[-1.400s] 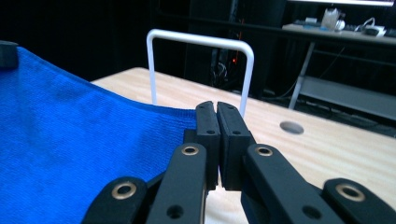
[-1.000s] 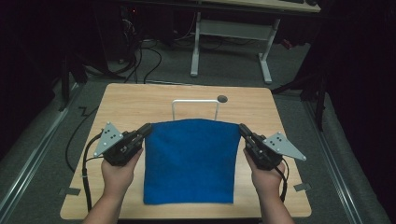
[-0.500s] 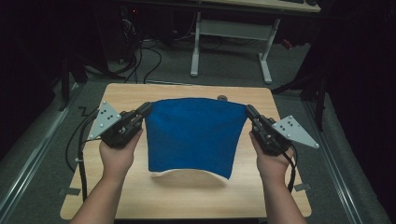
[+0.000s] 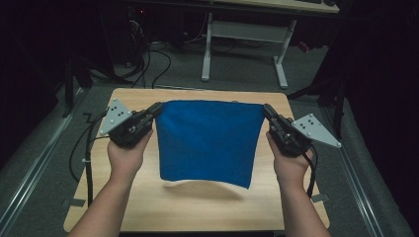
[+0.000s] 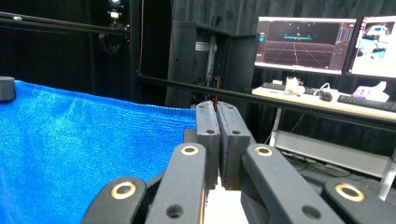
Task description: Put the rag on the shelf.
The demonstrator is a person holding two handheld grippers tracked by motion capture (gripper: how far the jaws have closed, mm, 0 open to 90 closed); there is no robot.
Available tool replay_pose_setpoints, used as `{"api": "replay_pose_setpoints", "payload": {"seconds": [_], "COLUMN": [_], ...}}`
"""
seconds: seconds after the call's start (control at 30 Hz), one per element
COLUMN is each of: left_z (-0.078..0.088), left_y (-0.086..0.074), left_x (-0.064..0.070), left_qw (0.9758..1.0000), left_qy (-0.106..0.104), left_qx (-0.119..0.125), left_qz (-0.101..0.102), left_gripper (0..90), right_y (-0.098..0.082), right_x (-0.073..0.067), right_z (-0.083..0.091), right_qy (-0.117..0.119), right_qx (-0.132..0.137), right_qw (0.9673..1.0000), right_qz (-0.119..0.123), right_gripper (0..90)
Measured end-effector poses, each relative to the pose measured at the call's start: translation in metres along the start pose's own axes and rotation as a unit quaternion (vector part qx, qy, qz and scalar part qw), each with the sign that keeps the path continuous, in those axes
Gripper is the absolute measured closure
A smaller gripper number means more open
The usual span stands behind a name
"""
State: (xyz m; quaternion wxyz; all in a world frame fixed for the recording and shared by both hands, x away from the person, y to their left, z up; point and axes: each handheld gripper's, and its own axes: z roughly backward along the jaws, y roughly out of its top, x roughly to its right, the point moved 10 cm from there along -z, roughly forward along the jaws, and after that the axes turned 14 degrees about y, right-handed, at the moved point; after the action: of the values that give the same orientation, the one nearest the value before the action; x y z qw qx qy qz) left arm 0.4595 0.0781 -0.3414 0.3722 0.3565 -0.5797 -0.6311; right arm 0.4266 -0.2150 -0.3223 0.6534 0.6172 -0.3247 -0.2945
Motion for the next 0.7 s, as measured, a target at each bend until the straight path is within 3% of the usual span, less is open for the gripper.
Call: {"api": "replay_pose_setpoints", "payload": {"seconds": [0.27,0.4,0.7], "left_z": [-0.023,-0.04,-0.074], "left_y": [0.007,0.01,0.018], "left_x": [-0.013,-0.02,-0.034], "left_qw": [0.9998,0.9993,0.9988], "left_qy": [0.009,0.02,0.032], "left_qx": [-0.018,-0.028,-0.03], "left_qz": [-0.003,-0.017,-0.023], "left_gripper": [87.5,87.6,87.5], "right_y": [0.003,0.004,0.015], "right_x": [0.02,0.027,0.05], "right_z": [-0.016,-0.026,-0.047], "right_qy": [-0.005,-0.005,-0.016], "right_qx": [-0.013,-0.015,-0.014], "right_qw": [0.9998,0.9997,0.9995], "right_qz": [-0.011,-0.019,-0.022], "right_gripper": [89.2,89.2,89.2]}}
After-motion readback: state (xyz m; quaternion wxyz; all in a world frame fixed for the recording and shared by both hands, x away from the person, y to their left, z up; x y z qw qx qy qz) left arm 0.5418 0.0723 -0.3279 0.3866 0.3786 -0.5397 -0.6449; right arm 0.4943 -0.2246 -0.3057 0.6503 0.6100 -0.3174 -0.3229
